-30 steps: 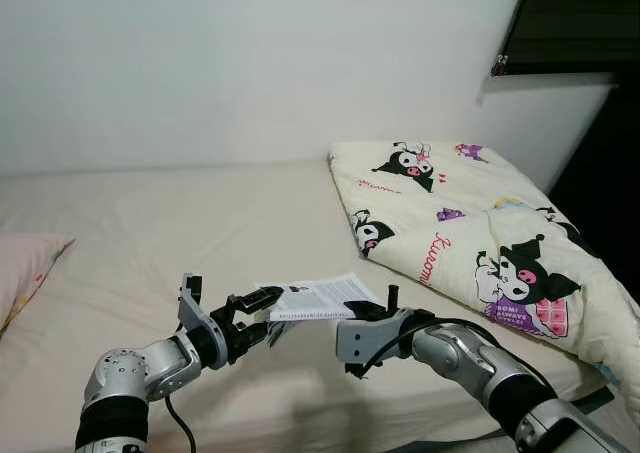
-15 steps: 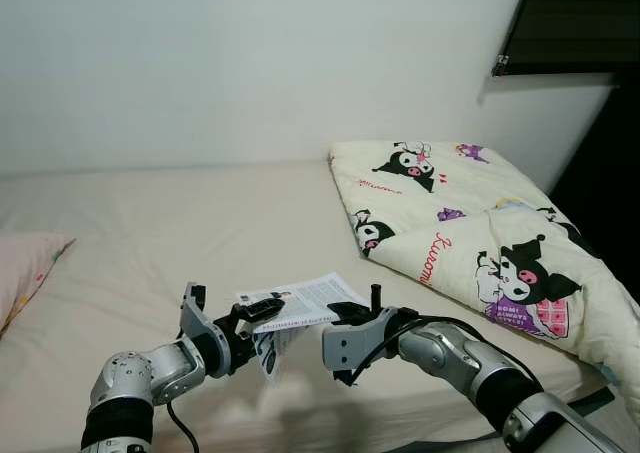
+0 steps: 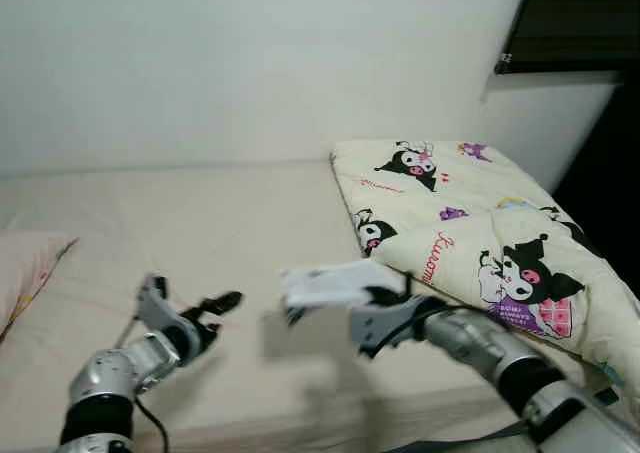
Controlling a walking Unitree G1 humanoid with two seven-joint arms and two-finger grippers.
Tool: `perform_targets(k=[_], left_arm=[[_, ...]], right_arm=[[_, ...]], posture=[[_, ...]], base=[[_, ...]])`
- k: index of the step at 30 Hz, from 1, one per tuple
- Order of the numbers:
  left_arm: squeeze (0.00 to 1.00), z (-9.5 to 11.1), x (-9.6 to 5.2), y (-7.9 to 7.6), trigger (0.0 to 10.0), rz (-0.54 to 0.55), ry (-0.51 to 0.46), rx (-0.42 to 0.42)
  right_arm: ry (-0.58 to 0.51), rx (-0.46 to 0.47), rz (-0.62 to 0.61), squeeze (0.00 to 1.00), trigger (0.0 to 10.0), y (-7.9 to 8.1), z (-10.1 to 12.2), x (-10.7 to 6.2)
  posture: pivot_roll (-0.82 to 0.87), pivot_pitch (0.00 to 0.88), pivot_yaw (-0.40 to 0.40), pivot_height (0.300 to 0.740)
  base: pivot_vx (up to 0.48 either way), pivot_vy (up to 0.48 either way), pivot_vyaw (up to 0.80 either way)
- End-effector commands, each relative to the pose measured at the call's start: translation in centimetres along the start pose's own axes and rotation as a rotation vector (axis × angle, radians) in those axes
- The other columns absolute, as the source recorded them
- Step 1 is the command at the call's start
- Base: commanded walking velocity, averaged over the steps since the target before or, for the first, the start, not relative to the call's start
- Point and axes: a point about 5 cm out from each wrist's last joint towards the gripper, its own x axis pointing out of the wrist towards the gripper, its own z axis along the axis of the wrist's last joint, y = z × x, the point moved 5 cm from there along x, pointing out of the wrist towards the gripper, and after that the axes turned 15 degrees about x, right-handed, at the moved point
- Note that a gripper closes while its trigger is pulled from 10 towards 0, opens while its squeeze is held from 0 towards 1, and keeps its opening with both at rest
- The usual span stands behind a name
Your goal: Clean up the room
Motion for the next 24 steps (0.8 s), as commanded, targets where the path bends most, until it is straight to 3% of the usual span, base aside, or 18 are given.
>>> perform_targets(k=[1, 6, 8, 12, 15, 18, 24], left_arm=[[0.0, 0.5, -0.1, -0.1, 10.0, -0.02, 0.0, -0.079], [0.0, -0.8, 0.0, -1.3, 10.0, -0.072, 0.072, -0.111], [0.0, -3.1, 0.5, -3.2, 10.0, -0.139, 0.155, -0.138], [0.0, -4.0, 0.8, -4.8, 10.0, -0.194, 0.18, -0.184], [0.0, -4.9, 1.0, -7.3, 10.0, -0.273, 0.213, -0.218], [0.0, -5.2, 1.2, -8.0, 10.0, -0.276, 0.223, -0.226], [0.0, -4.6, 1.5, -7.8, 10.0, -0.246, 0.193, -0.245]], right_arm=[[0.009, 0.004, -0.06, 0.0, 10.0, -1.3, 0.0, 0.1], [0.022, 0.004, -0.107, 0.0, 10.0, -2.2, -0.1, 0.2], [-0.002, -0.011, -0.138, 0.0, 10.0, -2.5, 1.0, 0.8], [-0.021, -0.028, -0.137, 0.0, 10.0, -2.2, 1.7, 1.2], [-0.045, -0.037, -0.122, 0.0, 10.0, -1.5, 2.7, 1.7], [-0.066, -0.044, -0.107, 0.0, 10.0, -1.0, 3.4, 2.0], [-0.086, -0.053, -0.086, 0.0, 10.0, -0.3, 4.0, 2.3]], posture=[[0.01, 0.01, -0.039, 0.73], [0.01, 0.009, -0.041, 0.73], [0.01, 0.011, -0.042, 0.73], [0.01, 0.011, -0.044, 0.73], [0.02, 0.013, -0.049, 0.73], [0.02, 0.013, -0.052, 0.73], [0.02, 0.012, -0.053, 0.73]], base=[[0.0, 0.0, 0.0], [0.0, 0.0, 0.0], [0.0, 0.0, 0.0], [0.0, 0.0, 0.0], [0.0, 0.0, 0.0], [0.0, 0.0, 0.0], [0.0, 0.0, 0.0]])
